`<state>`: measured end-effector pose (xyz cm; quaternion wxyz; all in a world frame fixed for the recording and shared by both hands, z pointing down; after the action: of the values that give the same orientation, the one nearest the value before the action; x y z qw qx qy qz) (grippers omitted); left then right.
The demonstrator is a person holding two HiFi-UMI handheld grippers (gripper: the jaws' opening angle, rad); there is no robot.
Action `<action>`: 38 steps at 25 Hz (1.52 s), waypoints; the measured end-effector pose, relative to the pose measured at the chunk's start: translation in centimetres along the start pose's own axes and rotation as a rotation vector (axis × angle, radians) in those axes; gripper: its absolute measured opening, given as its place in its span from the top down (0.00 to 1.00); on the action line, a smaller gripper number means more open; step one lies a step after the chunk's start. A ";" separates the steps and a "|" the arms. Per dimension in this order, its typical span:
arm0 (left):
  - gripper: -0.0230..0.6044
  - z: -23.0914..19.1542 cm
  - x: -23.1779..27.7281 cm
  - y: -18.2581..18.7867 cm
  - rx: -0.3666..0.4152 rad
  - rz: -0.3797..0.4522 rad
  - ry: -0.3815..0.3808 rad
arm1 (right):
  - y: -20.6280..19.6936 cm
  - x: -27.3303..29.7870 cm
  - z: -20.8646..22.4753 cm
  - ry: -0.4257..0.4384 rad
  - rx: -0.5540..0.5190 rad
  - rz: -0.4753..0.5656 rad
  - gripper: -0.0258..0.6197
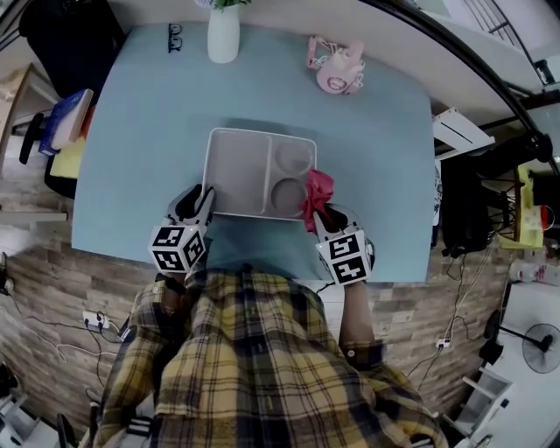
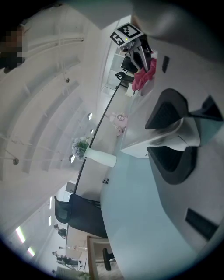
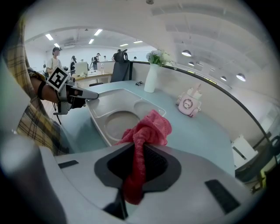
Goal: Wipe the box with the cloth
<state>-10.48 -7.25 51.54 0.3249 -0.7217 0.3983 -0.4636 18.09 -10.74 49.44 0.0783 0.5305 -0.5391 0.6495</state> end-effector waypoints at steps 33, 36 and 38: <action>0.84 6.4 -3.4 7.1 0.184 0.102 -0.041 | 5.7 -5.4 2.2 -0.026 0.230 0.498 0.88; 0.85 7.2 -3.3 7.5 0.194 0.107 -0.047 | 5.9 -5.5 2.0 -0.018 0.226 0.512 0.88; 0.86 7.6 -3.3 7.7 0.205 0.116 -0.040 | 6.0 -5.7 1.9 -0.008 0.230 0.519 0.88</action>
<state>-6.36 -7.18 41.02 0.4313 -0.6694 0.3833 -0.4679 17.61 -12.00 41.05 -0.1535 0.3825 -0.5799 0.7027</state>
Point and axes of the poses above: the fingertips, and each gripper's own axes: x forward along the fingers, z to its right, y out of its top, the point moved 4 cm from there along -x, backward along the fingers, and after that the axes turned 1 degree about z, right-handed, at the moved point
